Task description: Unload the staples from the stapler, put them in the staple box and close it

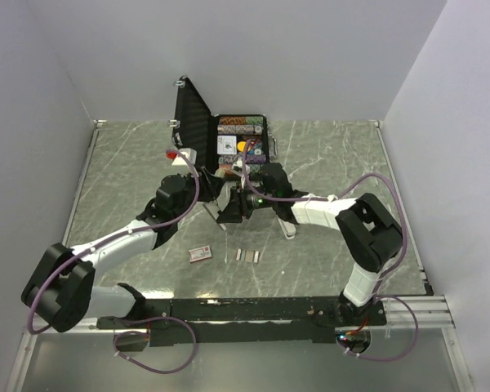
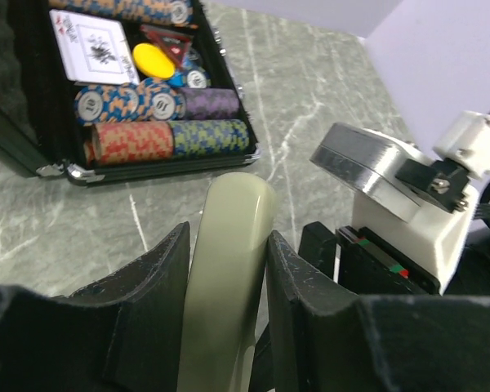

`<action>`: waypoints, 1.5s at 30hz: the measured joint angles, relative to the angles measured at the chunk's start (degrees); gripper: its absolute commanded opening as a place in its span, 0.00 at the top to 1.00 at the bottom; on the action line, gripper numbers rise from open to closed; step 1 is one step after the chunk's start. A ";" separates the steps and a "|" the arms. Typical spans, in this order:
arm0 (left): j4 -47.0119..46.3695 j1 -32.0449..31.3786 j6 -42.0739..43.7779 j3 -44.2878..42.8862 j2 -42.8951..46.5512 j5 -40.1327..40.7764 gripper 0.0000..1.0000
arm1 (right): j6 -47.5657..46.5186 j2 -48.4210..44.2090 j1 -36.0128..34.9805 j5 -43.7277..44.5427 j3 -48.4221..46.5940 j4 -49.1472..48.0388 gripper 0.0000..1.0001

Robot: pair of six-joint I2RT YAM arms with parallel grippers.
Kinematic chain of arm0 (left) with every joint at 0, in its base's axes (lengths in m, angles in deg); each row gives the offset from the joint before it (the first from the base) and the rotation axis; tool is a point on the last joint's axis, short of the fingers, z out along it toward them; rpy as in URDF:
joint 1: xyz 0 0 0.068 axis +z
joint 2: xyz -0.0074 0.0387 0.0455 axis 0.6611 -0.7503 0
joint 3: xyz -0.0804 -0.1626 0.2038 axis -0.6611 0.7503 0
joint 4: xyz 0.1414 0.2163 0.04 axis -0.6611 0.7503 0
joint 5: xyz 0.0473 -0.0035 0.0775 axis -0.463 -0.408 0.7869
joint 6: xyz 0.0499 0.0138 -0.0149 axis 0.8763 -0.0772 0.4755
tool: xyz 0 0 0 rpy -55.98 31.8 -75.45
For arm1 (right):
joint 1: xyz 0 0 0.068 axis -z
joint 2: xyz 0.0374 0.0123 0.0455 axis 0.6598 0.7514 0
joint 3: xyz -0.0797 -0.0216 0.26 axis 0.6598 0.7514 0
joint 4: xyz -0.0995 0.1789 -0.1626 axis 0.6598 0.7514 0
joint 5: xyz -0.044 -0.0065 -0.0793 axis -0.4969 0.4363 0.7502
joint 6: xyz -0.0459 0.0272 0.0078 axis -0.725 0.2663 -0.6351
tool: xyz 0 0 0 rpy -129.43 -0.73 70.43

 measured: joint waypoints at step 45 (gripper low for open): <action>12.59 -2.67 -9.51 -6.86 -11.15 13.20 0.99 | 4.28 8.98 1.77 6.25 -4.17 -5.03 0.41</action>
